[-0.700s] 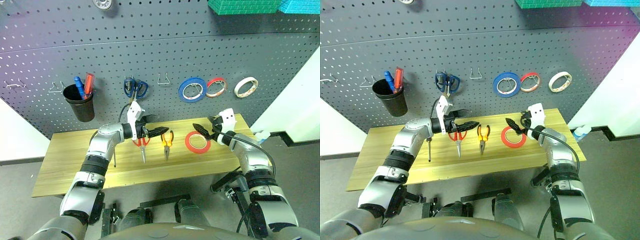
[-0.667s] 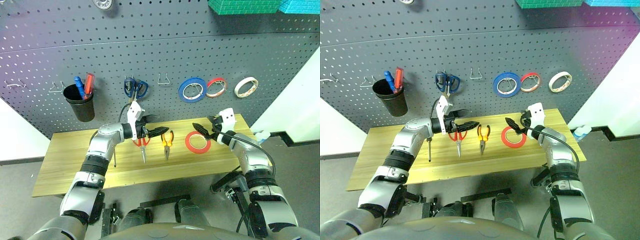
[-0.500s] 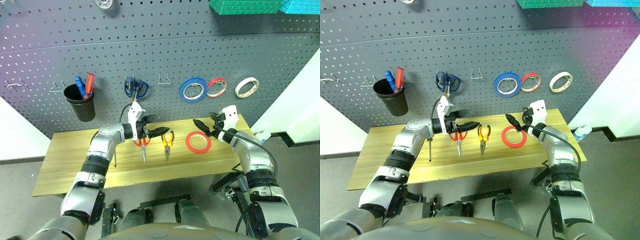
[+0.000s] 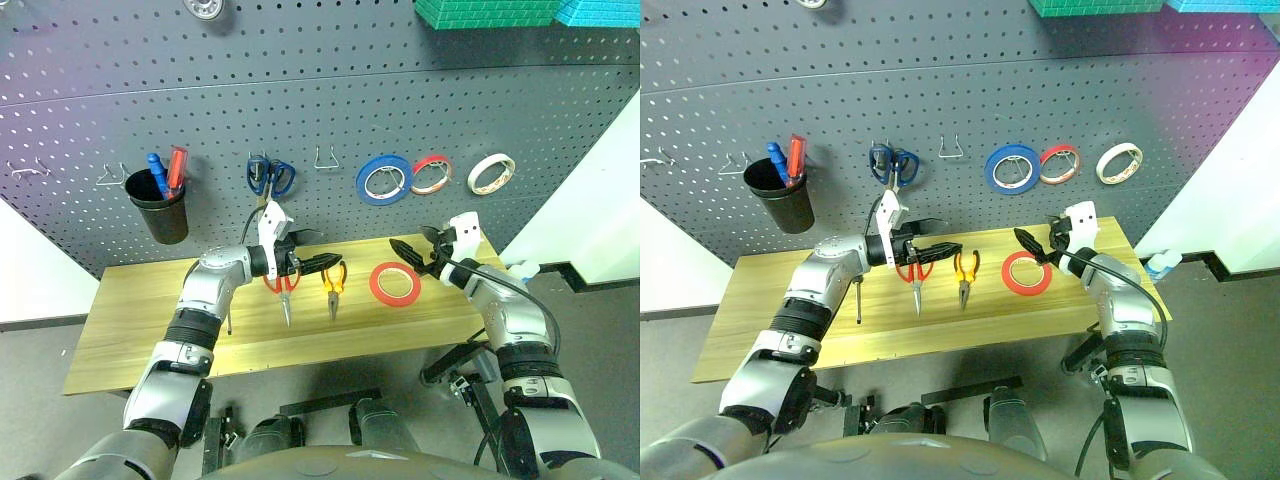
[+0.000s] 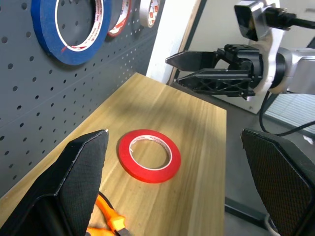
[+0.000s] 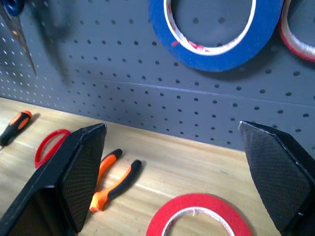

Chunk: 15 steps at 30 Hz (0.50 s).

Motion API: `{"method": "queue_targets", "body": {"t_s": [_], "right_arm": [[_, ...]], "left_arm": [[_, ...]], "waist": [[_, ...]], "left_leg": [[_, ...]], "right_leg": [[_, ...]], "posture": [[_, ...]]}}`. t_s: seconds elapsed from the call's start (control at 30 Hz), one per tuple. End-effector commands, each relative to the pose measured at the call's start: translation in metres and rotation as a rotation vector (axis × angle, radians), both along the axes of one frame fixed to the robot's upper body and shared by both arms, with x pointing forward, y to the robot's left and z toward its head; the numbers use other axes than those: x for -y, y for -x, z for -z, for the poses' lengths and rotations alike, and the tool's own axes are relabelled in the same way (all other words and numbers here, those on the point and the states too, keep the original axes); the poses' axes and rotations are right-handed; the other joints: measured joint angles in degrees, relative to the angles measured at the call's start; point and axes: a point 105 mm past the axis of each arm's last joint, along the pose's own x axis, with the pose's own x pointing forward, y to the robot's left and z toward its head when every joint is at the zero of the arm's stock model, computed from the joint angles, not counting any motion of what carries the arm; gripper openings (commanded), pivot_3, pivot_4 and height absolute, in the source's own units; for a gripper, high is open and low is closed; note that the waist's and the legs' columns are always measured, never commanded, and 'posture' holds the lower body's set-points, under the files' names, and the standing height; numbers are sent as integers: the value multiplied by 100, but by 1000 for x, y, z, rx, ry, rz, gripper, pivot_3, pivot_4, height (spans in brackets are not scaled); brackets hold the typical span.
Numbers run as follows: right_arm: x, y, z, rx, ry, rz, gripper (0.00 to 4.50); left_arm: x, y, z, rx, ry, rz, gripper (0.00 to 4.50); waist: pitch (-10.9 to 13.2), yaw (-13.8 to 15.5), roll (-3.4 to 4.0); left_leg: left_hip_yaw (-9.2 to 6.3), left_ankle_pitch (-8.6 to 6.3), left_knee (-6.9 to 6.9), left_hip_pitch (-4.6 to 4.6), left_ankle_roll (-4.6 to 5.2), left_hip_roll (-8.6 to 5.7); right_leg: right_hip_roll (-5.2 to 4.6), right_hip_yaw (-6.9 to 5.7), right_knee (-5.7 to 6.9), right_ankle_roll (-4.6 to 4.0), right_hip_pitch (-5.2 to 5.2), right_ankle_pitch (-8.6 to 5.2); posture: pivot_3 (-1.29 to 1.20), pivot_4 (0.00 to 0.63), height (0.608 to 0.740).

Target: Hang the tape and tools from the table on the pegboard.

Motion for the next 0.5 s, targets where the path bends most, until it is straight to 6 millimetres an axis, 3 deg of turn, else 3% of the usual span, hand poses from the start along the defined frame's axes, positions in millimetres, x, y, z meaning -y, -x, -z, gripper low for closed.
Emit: {"method": "queue_targets", "body": {"t_s": [0.03, 0.37, 0.5], "right_arm": [[2, -5, -12, 39, 37, -6, 4500], [-12, -2, 8, -33, 115, -71, 4500], [-17, 1, 16, -53, 143, -92, 4500]], "left_arm": [[-12, -1, -14, 54, 11, -28, 4491], [-21, 10, -17, 50, 4, -56, 4491], [-19, 20, -18, 32, 10, -55, 4491]], "waist": [[3, 4, 1], [118, 91, -4], [320, 190, -13]], "left_leg": [[0, 0, 0, 0, 0, 0], [-1, 0, -1, -2, 4, 2], [-1, 6, -1, 0, 17, 4]], "right_leg": [[0, 0, 0, 0, 0, 0], [-7, 1, -1, -18, -2, -11], [-8, 3, -1, -27, -2, -15]], "posture": [[-192, 118, 740], [-125, 198, 740], [-96, 252, 740]]}}
